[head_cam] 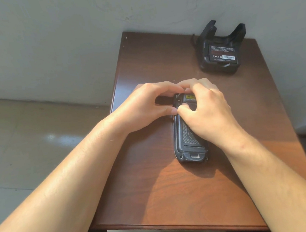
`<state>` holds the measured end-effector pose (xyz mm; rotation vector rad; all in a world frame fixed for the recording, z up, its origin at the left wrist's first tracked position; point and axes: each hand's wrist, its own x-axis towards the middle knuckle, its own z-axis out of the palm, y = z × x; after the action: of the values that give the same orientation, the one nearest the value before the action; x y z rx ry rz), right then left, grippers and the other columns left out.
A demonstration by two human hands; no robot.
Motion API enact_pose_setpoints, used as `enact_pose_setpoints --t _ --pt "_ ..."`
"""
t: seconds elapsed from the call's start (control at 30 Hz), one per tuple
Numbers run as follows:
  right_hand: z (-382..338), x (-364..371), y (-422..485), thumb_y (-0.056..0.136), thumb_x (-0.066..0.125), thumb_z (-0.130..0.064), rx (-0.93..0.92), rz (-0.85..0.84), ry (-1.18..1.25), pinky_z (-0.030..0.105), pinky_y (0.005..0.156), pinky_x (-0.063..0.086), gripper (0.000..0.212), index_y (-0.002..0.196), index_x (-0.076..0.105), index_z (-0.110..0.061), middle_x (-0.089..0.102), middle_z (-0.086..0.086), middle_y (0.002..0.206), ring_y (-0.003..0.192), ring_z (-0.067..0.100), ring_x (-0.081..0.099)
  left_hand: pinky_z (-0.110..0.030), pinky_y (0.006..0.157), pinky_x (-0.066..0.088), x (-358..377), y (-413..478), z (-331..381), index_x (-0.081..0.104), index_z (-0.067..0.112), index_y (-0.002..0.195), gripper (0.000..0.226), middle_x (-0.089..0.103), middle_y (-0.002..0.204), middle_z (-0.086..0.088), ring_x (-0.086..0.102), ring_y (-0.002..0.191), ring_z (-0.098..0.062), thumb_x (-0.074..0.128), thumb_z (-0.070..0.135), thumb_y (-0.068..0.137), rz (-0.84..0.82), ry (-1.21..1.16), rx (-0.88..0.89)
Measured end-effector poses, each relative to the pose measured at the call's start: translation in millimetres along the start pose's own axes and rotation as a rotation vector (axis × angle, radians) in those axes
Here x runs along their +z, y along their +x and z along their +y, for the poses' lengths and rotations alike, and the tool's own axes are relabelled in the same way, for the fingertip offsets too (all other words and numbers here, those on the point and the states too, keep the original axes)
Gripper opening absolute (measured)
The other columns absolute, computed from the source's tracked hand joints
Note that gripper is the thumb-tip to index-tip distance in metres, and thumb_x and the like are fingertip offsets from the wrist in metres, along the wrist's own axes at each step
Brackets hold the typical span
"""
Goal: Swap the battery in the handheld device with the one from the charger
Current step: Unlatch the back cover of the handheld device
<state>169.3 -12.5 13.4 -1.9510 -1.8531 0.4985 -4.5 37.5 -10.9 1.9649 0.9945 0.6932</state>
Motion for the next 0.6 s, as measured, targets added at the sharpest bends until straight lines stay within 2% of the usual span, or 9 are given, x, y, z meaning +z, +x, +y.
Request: enact_pose_setpoints --t 0.23,0.3,0.4,0.47,0.53,0.6 --pt "3 1 -1 0.079 0.053 -0.031 0.008 -0.014 0.068 0.042 0.102 0.047 0.046 0.124 0.061 -0.037 0.058 -0.006 0.120 0.119 0.021 0.054 -0.028 0.105 0.051 0 0 -2 0.068 0.022 0.130 0.052 0.072 0.125 0.010 0.065 0.117 0.000 0.083 0.015 0.081 -0.008 0.042 0.009" --pt "6 1 -3 0.084 0.058 -0.028 -0.013 -0.003 0.094 0.038 0.103 0.046 0.043 0.126 0.062 -0.034 0.060 -0.006 0.122 0.120 0.019 0.056 -0.026 0.105 0.050 -1 0 -2 0.068 0.022 0.130 0.052 0.071 0.126 0.010 0.065 0.117 -0.001 0.082 0.015 0.081 -0.013 0.044 0.018" --pt "13 -13 -10 0.090 0.066 -0.027 -0.045 0.058 0.136 0.025 0.106 0.042 0.039 0.129 0.065 -0.027 0.064 -0.004 0.125 0.120 0.013 0.059 -0.027 0.106 0.050 -1 1 -2 0.068 0.021 0.130 0.050 0.071 0.126 0.008 0.065 0.118 -0.001 0.081 0.014 0.082 -0.021 0.046 0.023" --pt "20 -31 -19 0.088 0.066 -0.038 -0.123 0.066 0.056 0.027 0.107 0.041 0.046 0.132 0.064 -0.023 0.063 -0.003 0.127 0.122 0.015 0.058 -0.029 0.106 0.050 0 2 -4 0.069 0.019 0.130 0.049 0.072 0.126 0.006 0.065 0.119 -0.001 0.080 0.011 0.083 -0.023 0.032 0.022" --pt "25 -51 -29 0.082 0.064 -0.054 -0.219 -0.073 -0.037 0.031 0.109 0.041 0.064 0.138 0.060 -0.022 0.059 -0.007 0.133 0.126 0.014 0.055 -0.031 0.107 0.050 0 2 -5 0.069 0.018 0.129 0.048 0.072 0.126 0.006 0.064 0.120 -0.002 0.080 0.009 0.083 -0.026 0.020 0.023" --pt "22 -63 -39 0.072 0.060 -0.071 -0.241 -0.285 -0.120 0.030 0.111 0.040 0.088 0.148 0.047 -0.029 0.050 -0.017 0.142 0.133 0.006 0.046 -0.032 0.107 0.050 0 2 -6 0.069 0.018 0.129 0.048 0.071 0.127 0.006 0.064 0.120 -0.003 0.079 0.008 0.083 -0.026 0.020 0.022"
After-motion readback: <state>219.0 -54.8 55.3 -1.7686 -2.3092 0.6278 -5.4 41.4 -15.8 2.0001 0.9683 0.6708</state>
